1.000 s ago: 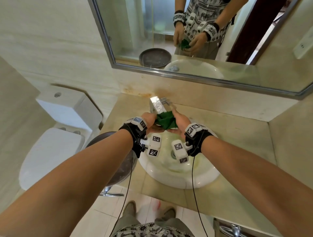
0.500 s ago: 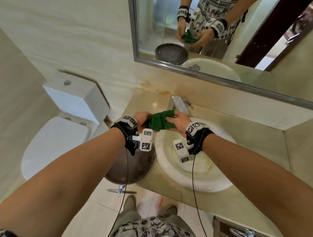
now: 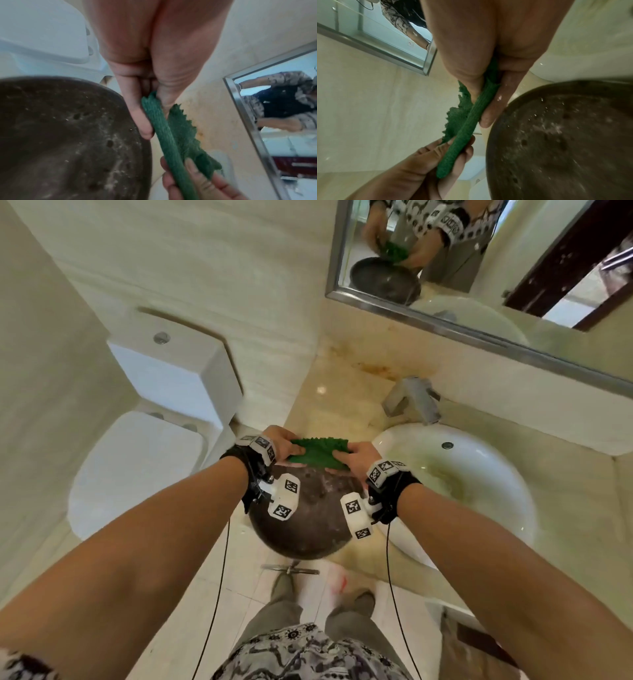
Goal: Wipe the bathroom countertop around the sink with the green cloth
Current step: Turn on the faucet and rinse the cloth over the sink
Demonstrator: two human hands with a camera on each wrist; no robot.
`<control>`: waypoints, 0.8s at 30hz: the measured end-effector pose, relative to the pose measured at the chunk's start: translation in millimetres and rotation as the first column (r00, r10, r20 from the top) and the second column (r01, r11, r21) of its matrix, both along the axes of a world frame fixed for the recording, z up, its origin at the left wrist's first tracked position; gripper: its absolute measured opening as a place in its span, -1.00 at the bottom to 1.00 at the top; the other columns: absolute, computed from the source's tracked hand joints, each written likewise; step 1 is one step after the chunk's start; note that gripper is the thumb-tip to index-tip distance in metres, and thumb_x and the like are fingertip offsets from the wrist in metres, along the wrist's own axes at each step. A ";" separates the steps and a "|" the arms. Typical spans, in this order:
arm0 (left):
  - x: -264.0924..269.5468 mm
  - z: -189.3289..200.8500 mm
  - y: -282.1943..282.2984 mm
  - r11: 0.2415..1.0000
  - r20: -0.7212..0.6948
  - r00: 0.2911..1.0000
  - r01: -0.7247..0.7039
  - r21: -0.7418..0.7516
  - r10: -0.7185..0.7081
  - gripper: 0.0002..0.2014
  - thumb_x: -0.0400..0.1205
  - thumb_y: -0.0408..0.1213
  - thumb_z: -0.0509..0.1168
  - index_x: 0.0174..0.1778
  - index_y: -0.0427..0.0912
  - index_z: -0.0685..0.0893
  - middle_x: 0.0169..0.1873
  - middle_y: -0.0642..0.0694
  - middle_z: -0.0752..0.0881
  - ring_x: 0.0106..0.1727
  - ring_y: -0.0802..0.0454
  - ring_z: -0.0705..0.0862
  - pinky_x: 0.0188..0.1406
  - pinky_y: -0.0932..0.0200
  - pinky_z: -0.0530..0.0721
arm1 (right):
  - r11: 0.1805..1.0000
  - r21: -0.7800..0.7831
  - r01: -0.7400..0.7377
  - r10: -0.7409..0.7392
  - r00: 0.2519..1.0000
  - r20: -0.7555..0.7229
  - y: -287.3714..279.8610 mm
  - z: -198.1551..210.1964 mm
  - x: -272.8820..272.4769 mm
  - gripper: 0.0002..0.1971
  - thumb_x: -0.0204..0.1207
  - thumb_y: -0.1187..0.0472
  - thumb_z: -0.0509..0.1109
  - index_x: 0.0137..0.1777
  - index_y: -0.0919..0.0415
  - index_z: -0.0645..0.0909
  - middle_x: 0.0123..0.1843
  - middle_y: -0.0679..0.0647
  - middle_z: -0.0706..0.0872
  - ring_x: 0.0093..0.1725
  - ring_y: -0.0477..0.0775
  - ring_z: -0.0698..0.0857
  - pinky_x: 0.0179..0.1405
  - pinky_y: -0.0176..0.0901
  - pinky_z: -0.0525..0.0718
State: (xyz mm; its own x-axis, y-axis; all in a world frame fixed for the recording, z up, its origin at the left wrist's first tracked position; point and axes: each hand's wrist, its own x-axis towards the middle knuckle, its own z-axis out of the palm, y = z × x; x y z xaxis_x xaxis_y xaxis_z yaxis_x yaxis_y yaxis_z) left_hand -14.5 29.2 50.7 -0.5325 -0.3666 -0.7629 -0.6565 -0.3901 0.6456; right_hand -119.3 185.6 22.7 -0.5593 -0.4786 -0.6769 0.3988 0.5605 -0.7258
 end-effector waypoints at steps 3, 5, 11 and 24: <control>8.1 -17.7 -4.1 0.984 0.050 0.994 0.102 -0.148 -0.095 -0.91 0.49 -0.61 0.46 -0.19 -0.39 0.71 0.01 -0.40 0.72 -0.21 -0.29 0.77 -0.24 -0.15 0.83 | 0.992 0.127 -0.021 0.033 0.996 -0.088 -0.7 -23.6 12.4 -0.72 0.43 0.27 0.54 0.11 0.34 0.69 0.12 0.36 0.76 0.09 0.33 0.79 0.06 0.18 0.79; 13.6 -28.9 -1.2 0.947 0.112 0.979 0.194 -0.256 -0.170 -0.84 0.44 -0.52 0.54 -0.11 -0.36 0.76 -0.08 -0.34 0.78 -0.28 -0.22 0.79 -0.17 -0.13 0.83 | 0.983 0.185 0.017 0.000 0.996 -0.089 2.2 -31.0 19.8 -0.54 0.34 0.22 0.63 0.23 0.35 0.68 0.08 0.29 0.80 0.00 0.29 0.81 0.06 0.13 0.79; 30.7 -71.3 0.5 0.786 0.313 0.852 0.514 -0.344 -0.419 -0.66 0.50 -0.36 0.53 0.20 -0.24 0.76 0.11 -0.20 0.77 0.07 -0.15 0.77 0.13 0.00 0.75 | 0.913 0.394 -0.109 0.162 0.981 -0.104 18.0 -51.1 40.4 -0.52 0.43 0.17 0.57 0.36 0.14 0.64 0.30 0.12 0.70 0.10 0.15 0.71 0.17 -0.07 0.70; 45.8 -95.4 8.9 0.511 0.497 0.717 0.697 -0.504 -0.488 -0.74 0.52 -0.19 0.46 0.10 -0.12 0.71 0.10 -0.18 0.74 0.12 -0.20 0.70 0.12 0.03 0.68 | 0.699 0.635 -0.328 0.568 0.794 -0.215 25.3 -51.8 50.3 -0.71 0.56 0.14 0.38 0.27 0.14 0.63 0.22 0.17 0.72 0.13 0.22 0.70 -0.03 -0.19 0.57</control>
State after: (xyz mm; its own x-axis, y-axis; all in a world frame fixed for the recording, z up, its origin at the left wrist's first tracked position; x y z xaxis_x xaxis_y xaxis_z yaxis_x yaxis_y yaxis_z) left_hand 31.3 38.1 -44.8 -0.6311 -0.4678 -0.6188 -0.7481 0.5781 0.3258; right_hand -69.0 210.9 -29.1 -0.6335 -0.3585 -0.6857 -0.2383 0.9335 -0.2679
